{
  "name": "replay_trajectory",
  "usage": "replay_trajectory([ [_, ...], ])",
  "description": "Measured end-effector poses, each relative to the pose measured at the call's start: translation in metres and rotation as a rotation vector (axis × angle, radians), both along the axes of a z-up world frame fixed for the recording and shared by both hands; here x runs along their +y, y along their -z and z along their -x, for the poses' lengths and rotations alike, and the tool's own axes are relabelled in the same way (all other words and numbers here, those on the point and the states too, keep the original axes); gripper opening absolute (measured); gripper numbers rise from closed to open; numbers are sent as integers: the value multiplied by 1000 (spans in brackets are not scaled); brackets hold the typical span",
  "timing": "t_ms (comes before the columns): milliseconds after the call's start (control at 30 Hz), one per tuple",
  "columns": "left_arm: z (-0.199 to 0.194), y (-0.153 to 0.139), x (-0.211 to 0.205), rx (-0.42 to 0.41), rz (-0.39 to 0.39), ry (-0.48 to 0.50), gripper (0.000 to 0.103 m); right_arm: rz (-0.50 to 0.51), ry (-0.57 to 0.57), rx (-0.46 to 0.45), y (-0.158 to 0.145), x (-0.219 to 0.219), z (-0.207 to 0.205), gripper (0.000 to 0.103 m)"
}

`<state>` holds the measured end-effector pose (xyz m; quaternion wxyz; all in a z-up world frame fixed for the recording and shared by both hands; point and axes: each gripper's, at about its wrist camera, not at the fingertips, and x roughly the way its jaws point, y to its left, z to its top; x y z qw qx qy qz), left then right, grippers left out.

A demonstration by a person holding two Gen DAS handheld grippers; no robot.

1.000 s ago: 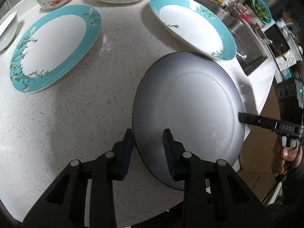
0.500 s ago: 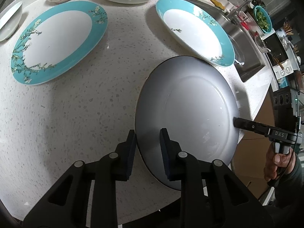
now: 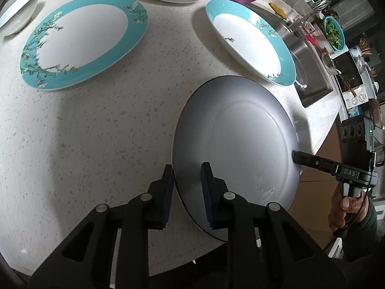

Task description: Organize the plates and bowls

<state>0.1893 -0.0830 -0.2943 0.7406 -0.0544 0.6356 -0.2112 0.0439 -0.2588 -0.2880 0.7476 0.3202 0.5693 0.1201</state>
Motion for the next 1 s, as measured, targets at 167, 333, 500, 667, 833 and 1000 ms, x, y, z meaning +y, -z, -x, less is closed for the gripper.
replay_trajectory([
  [167, 8, -10, 8, -10, -1, -29, 20, 2, -32, -10, -8, 6, -5, 16],
  [333, 19, -24, 29, -24, -4, -84, 20, -3, -86, -27, -18, 20, -14, 16],
  [500, 35, -35, 65, -34, -18, -161, 20, -15, -175, -46, -25, 51, -34, 16],
  [667, 46, -39, 111, -39, -27, -236, 20, -17, -257, -37, -21, 88, -52, 16],
  [833, 50, -34, 161, -38, -30, -287, 20, -17, -307, -19, -13, 135, -72, 16],
  [1000, 52, -32, 218, -26, -31, -324, 20, -23, -339, -3, -7, 173, -83, 16],
])
